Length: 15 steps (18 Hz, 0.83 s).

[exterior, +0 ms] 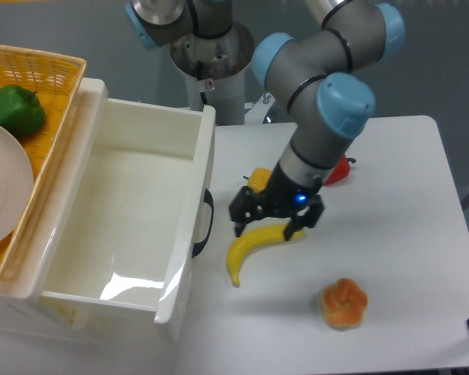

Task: Slide open the top white drawer

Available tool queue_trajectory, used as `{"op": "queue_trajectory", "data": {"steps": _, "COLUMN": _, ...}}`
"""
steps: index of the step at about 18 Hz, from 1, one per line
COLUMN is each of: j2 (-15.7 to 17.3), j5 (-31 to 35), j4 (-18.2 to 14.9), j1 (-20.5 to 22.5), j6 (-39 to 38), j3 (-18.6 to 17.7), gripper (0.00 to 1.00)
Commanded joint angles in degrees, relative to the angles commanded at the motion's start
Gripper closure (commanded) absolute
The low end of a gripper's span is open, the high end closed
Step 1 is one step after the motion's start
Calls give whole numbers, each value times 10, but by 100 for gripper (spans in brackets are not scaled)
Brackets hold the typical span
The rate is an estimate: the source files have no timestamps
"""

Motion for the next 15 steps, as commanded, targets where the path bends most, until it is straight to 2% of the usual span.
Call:
{"op": "queue_trajectory", "data": {"steps": 3, "j2": -6, "j5": 109, "j4": 7, "j1": 7, "j6": 86, "j3": 0, "gripper": 0}}
{"op": "queue_trajectory", "data": {"steps": 5, "j2": -15, "j5": 146, "j4": 8, "j1": 14, "j6": 168, "j3": -1, "gripper": 0}}
{"op": "queue_trajectory", "data": {"steps": 7, "j2": -23, "j5": 158, "j4": 7, "j1": 27, "j6": 246, "j3": -1, "gripper": 0}}
{"op": "queue_trajectory", "data": {"steps": 10, "j2": -46, "j5": 158, "j4": 7, "j1": 54, "j6": 322, "j3": 3, "gripper": 0}}
{"op": "queue_trajectory", "data": {"steps": 15, "j2": -90, "j5": 198, "j4": 7, "j1": 63, "j6": 461, "j3": 27, "gripper": 0}}
